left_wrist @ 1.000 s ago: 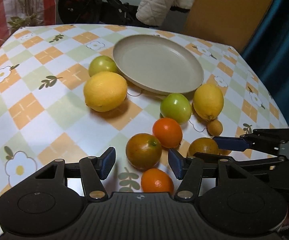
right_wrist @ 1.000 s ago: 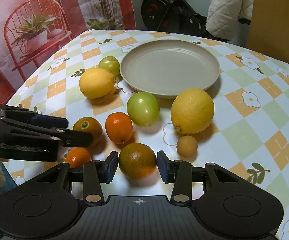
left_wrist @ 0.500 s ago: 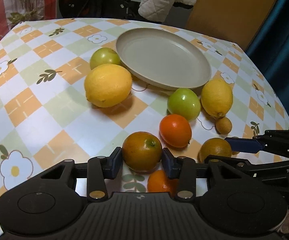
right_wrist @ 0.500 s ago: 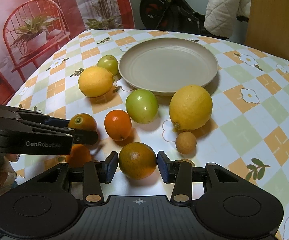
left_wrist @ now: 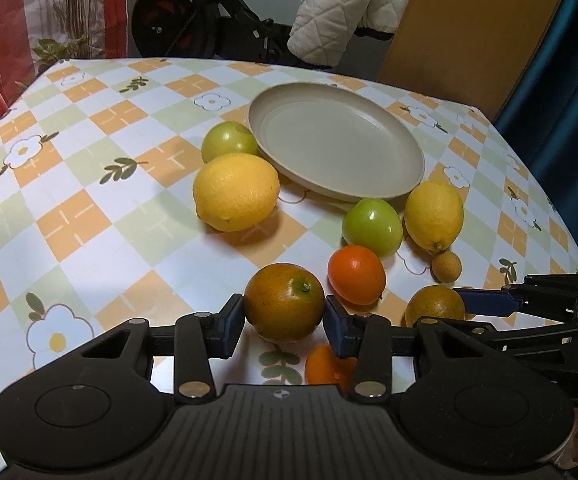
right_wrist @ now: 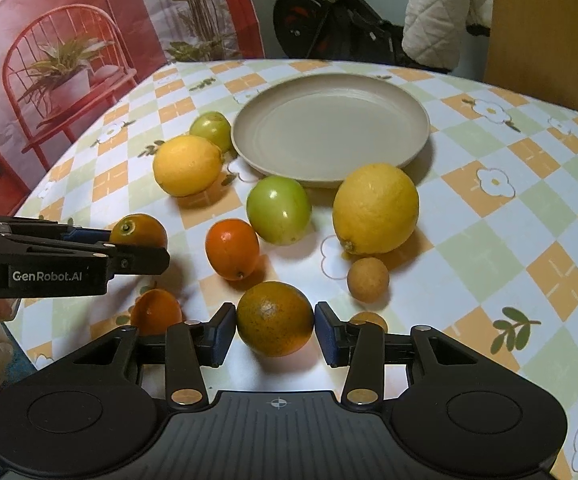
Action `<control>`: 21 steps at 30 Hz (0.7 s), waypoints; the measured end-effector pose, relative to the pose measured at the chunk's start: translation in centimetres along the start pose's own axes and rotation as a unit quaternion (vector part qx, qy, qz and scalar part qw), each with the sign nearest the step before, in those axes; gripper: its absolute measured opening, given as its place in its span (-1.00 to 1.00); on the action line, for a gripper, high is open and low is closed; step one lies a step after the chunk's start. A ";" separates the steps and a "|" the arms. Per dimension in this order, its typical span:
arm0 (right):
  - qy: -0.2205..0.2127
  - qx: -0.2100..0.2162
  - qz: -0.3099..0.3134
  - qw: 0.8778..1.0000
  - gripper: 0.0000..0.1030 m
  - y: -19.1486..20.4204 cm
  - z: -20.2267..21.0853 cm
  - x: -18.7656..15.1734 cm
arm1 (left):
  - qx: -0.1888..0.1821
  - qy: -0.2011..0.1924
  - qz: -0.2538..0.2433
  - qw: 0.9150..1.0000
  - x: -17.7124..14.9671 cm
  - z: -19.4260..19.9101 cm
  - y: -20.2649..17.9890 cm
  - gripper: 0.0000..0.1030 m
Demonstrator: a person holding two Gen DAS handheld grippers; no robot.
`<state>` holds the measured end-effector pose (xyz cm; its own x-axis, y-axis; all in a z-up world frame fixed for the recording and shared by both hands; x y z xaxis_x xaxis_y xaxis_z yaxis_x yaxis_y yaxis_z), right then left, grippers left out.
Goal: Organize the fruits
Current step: 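Grasp a dark orange with the right tool while the left tool grasps another dark orange, then carry both dark oranges over the plate and open both tools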
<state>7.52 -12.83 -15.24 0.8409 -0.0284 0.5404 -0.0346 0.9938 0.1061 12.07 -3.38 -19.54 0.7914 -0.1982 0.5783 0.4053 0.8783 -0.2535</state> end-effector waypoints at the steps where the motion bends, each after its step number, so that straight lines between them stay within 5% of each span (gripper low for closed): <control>1: -0.005 0.000 0.002 1.000 -0.23 0.0 0.2 0.1 | 0.001 -0.003 -0.001 1.000 0.2 0.2 0.0 -0.13; 21: -0.097 -0.039 0.045 0.994 -0.23 -3.2 2.0 9.0 | -0.016 -0.063 -0.015 0.998 7.7 1.3 -1.5 -0.13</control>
<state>14.08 -16.44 -9.01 0.7167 0.0475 0.6958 -0.0567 0.9983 -0.0097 16.93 -5.67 -13.72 0.7161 -0.1659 0.6780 0.4437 0.8580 -0.2586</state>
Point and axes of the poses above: each gripper's, at about its wrist camera, not at the fingertips, and z roughly against the way its jaws point, y to its left, x to its top, the point moved 7 cm from there along -z, roughly the way its jaws point, and after that the axes turned 6 degrees about -x, right-handed, at the moved point
